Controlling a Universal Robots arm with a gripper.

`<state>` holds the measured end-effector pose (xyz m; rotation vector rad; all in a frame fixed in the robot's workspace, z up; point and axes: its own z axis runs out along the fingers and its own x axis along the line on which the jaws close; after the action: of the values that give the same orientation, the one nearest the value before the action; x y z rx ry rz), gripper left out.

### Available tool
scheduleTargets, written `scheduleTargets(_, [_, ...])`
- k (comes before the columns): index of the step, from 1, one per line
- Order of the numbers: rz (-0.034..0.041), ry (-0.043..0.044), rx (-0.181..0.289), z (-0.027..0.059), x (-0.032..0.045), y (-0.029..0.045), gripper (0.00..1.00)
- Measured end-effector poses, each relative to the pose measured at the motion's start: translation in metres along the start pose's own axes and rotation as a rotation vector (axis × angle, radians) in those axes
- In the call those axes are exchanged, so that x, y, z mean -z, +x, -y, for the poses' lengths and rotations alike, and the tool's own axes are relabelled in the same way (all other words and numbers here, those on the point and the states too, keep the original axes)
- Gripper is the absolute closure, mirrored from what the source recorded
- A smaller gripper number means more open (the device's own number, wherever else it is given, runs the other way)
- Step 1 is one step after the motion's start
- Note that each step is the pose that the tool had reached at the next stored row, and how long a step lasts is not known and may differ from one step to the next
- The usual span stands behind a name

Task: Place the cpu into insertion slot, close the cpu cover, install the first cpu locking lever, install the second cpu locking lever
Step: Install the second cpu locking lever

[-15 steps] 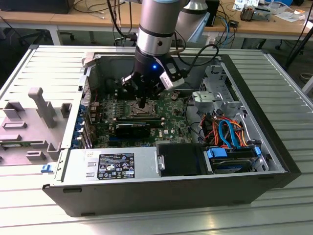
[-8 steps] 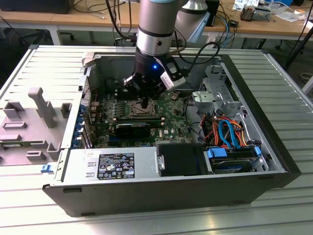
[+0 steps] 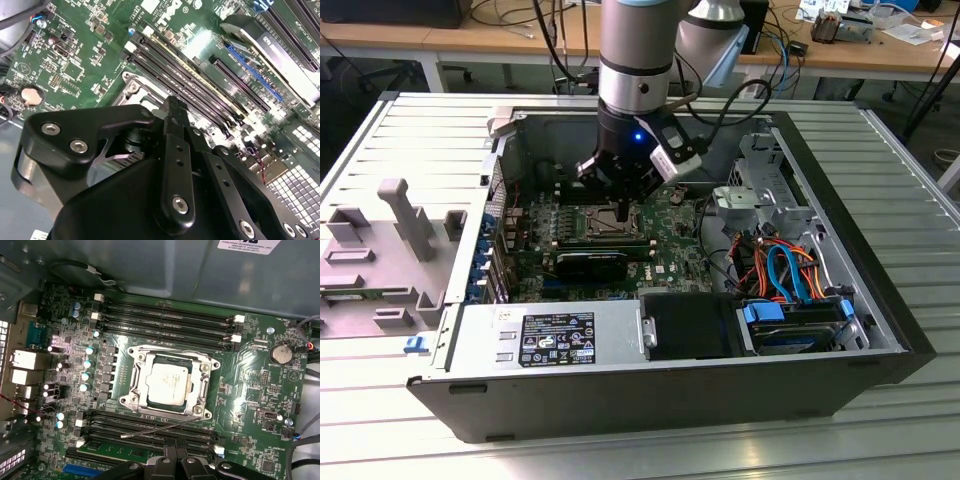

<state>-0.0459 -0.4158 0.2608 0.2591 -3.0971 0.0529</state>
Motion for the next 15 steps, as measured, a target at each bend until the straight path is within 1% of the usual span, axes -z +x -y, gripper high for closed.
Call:
scheduleTargets(1, [0.0032,0.0006,0.000,0.0000,0.0000,0.0000,0.89])
scheduleTargets(2, [0.0037,0.0006,0.000,0.0000,-0.0002,0.0000,0.89])
scheduleTargets(4, [0.0035,0.0002,-0.007,0.0000,-0.0036,-0.0004,0.89])
scheduleTargets(6, [0.0042,-0.0054,-0.015,-0.0002,-0.0064,-0.0022,0.89])
scheduleTargets(8, [0.0049,-0.0132,-0.023,0.0000,-0.0082,-0.0039,0.89])
scheduleTargets(10, [0.0072,-0.0279,-0.028,0.0000,-0.0095,-0.0052,0.89])
scheduleTargets(11, [0.0090,-0.0398,-0.031,0.0001,-0.0099,-0.0058,0.89])
scheduleTargets(12, [0.0105,-0.0498,-0.032,0.0002,-0.0100,-0.0061,0.89])
scheduleTargets(13, [0.0140,-0.0725,-0.034,0.0002,-0.0101,-0.0062,0.89])
scheduleTargets(14, [0.0154,-0.0826,-0.037,0.0002,-0.0107,-0.0065,0.89])
scheduleTargets(15, [0.0159,-0.0845,-0.045,0.0001,-0.0125,-0.0068,0.89])
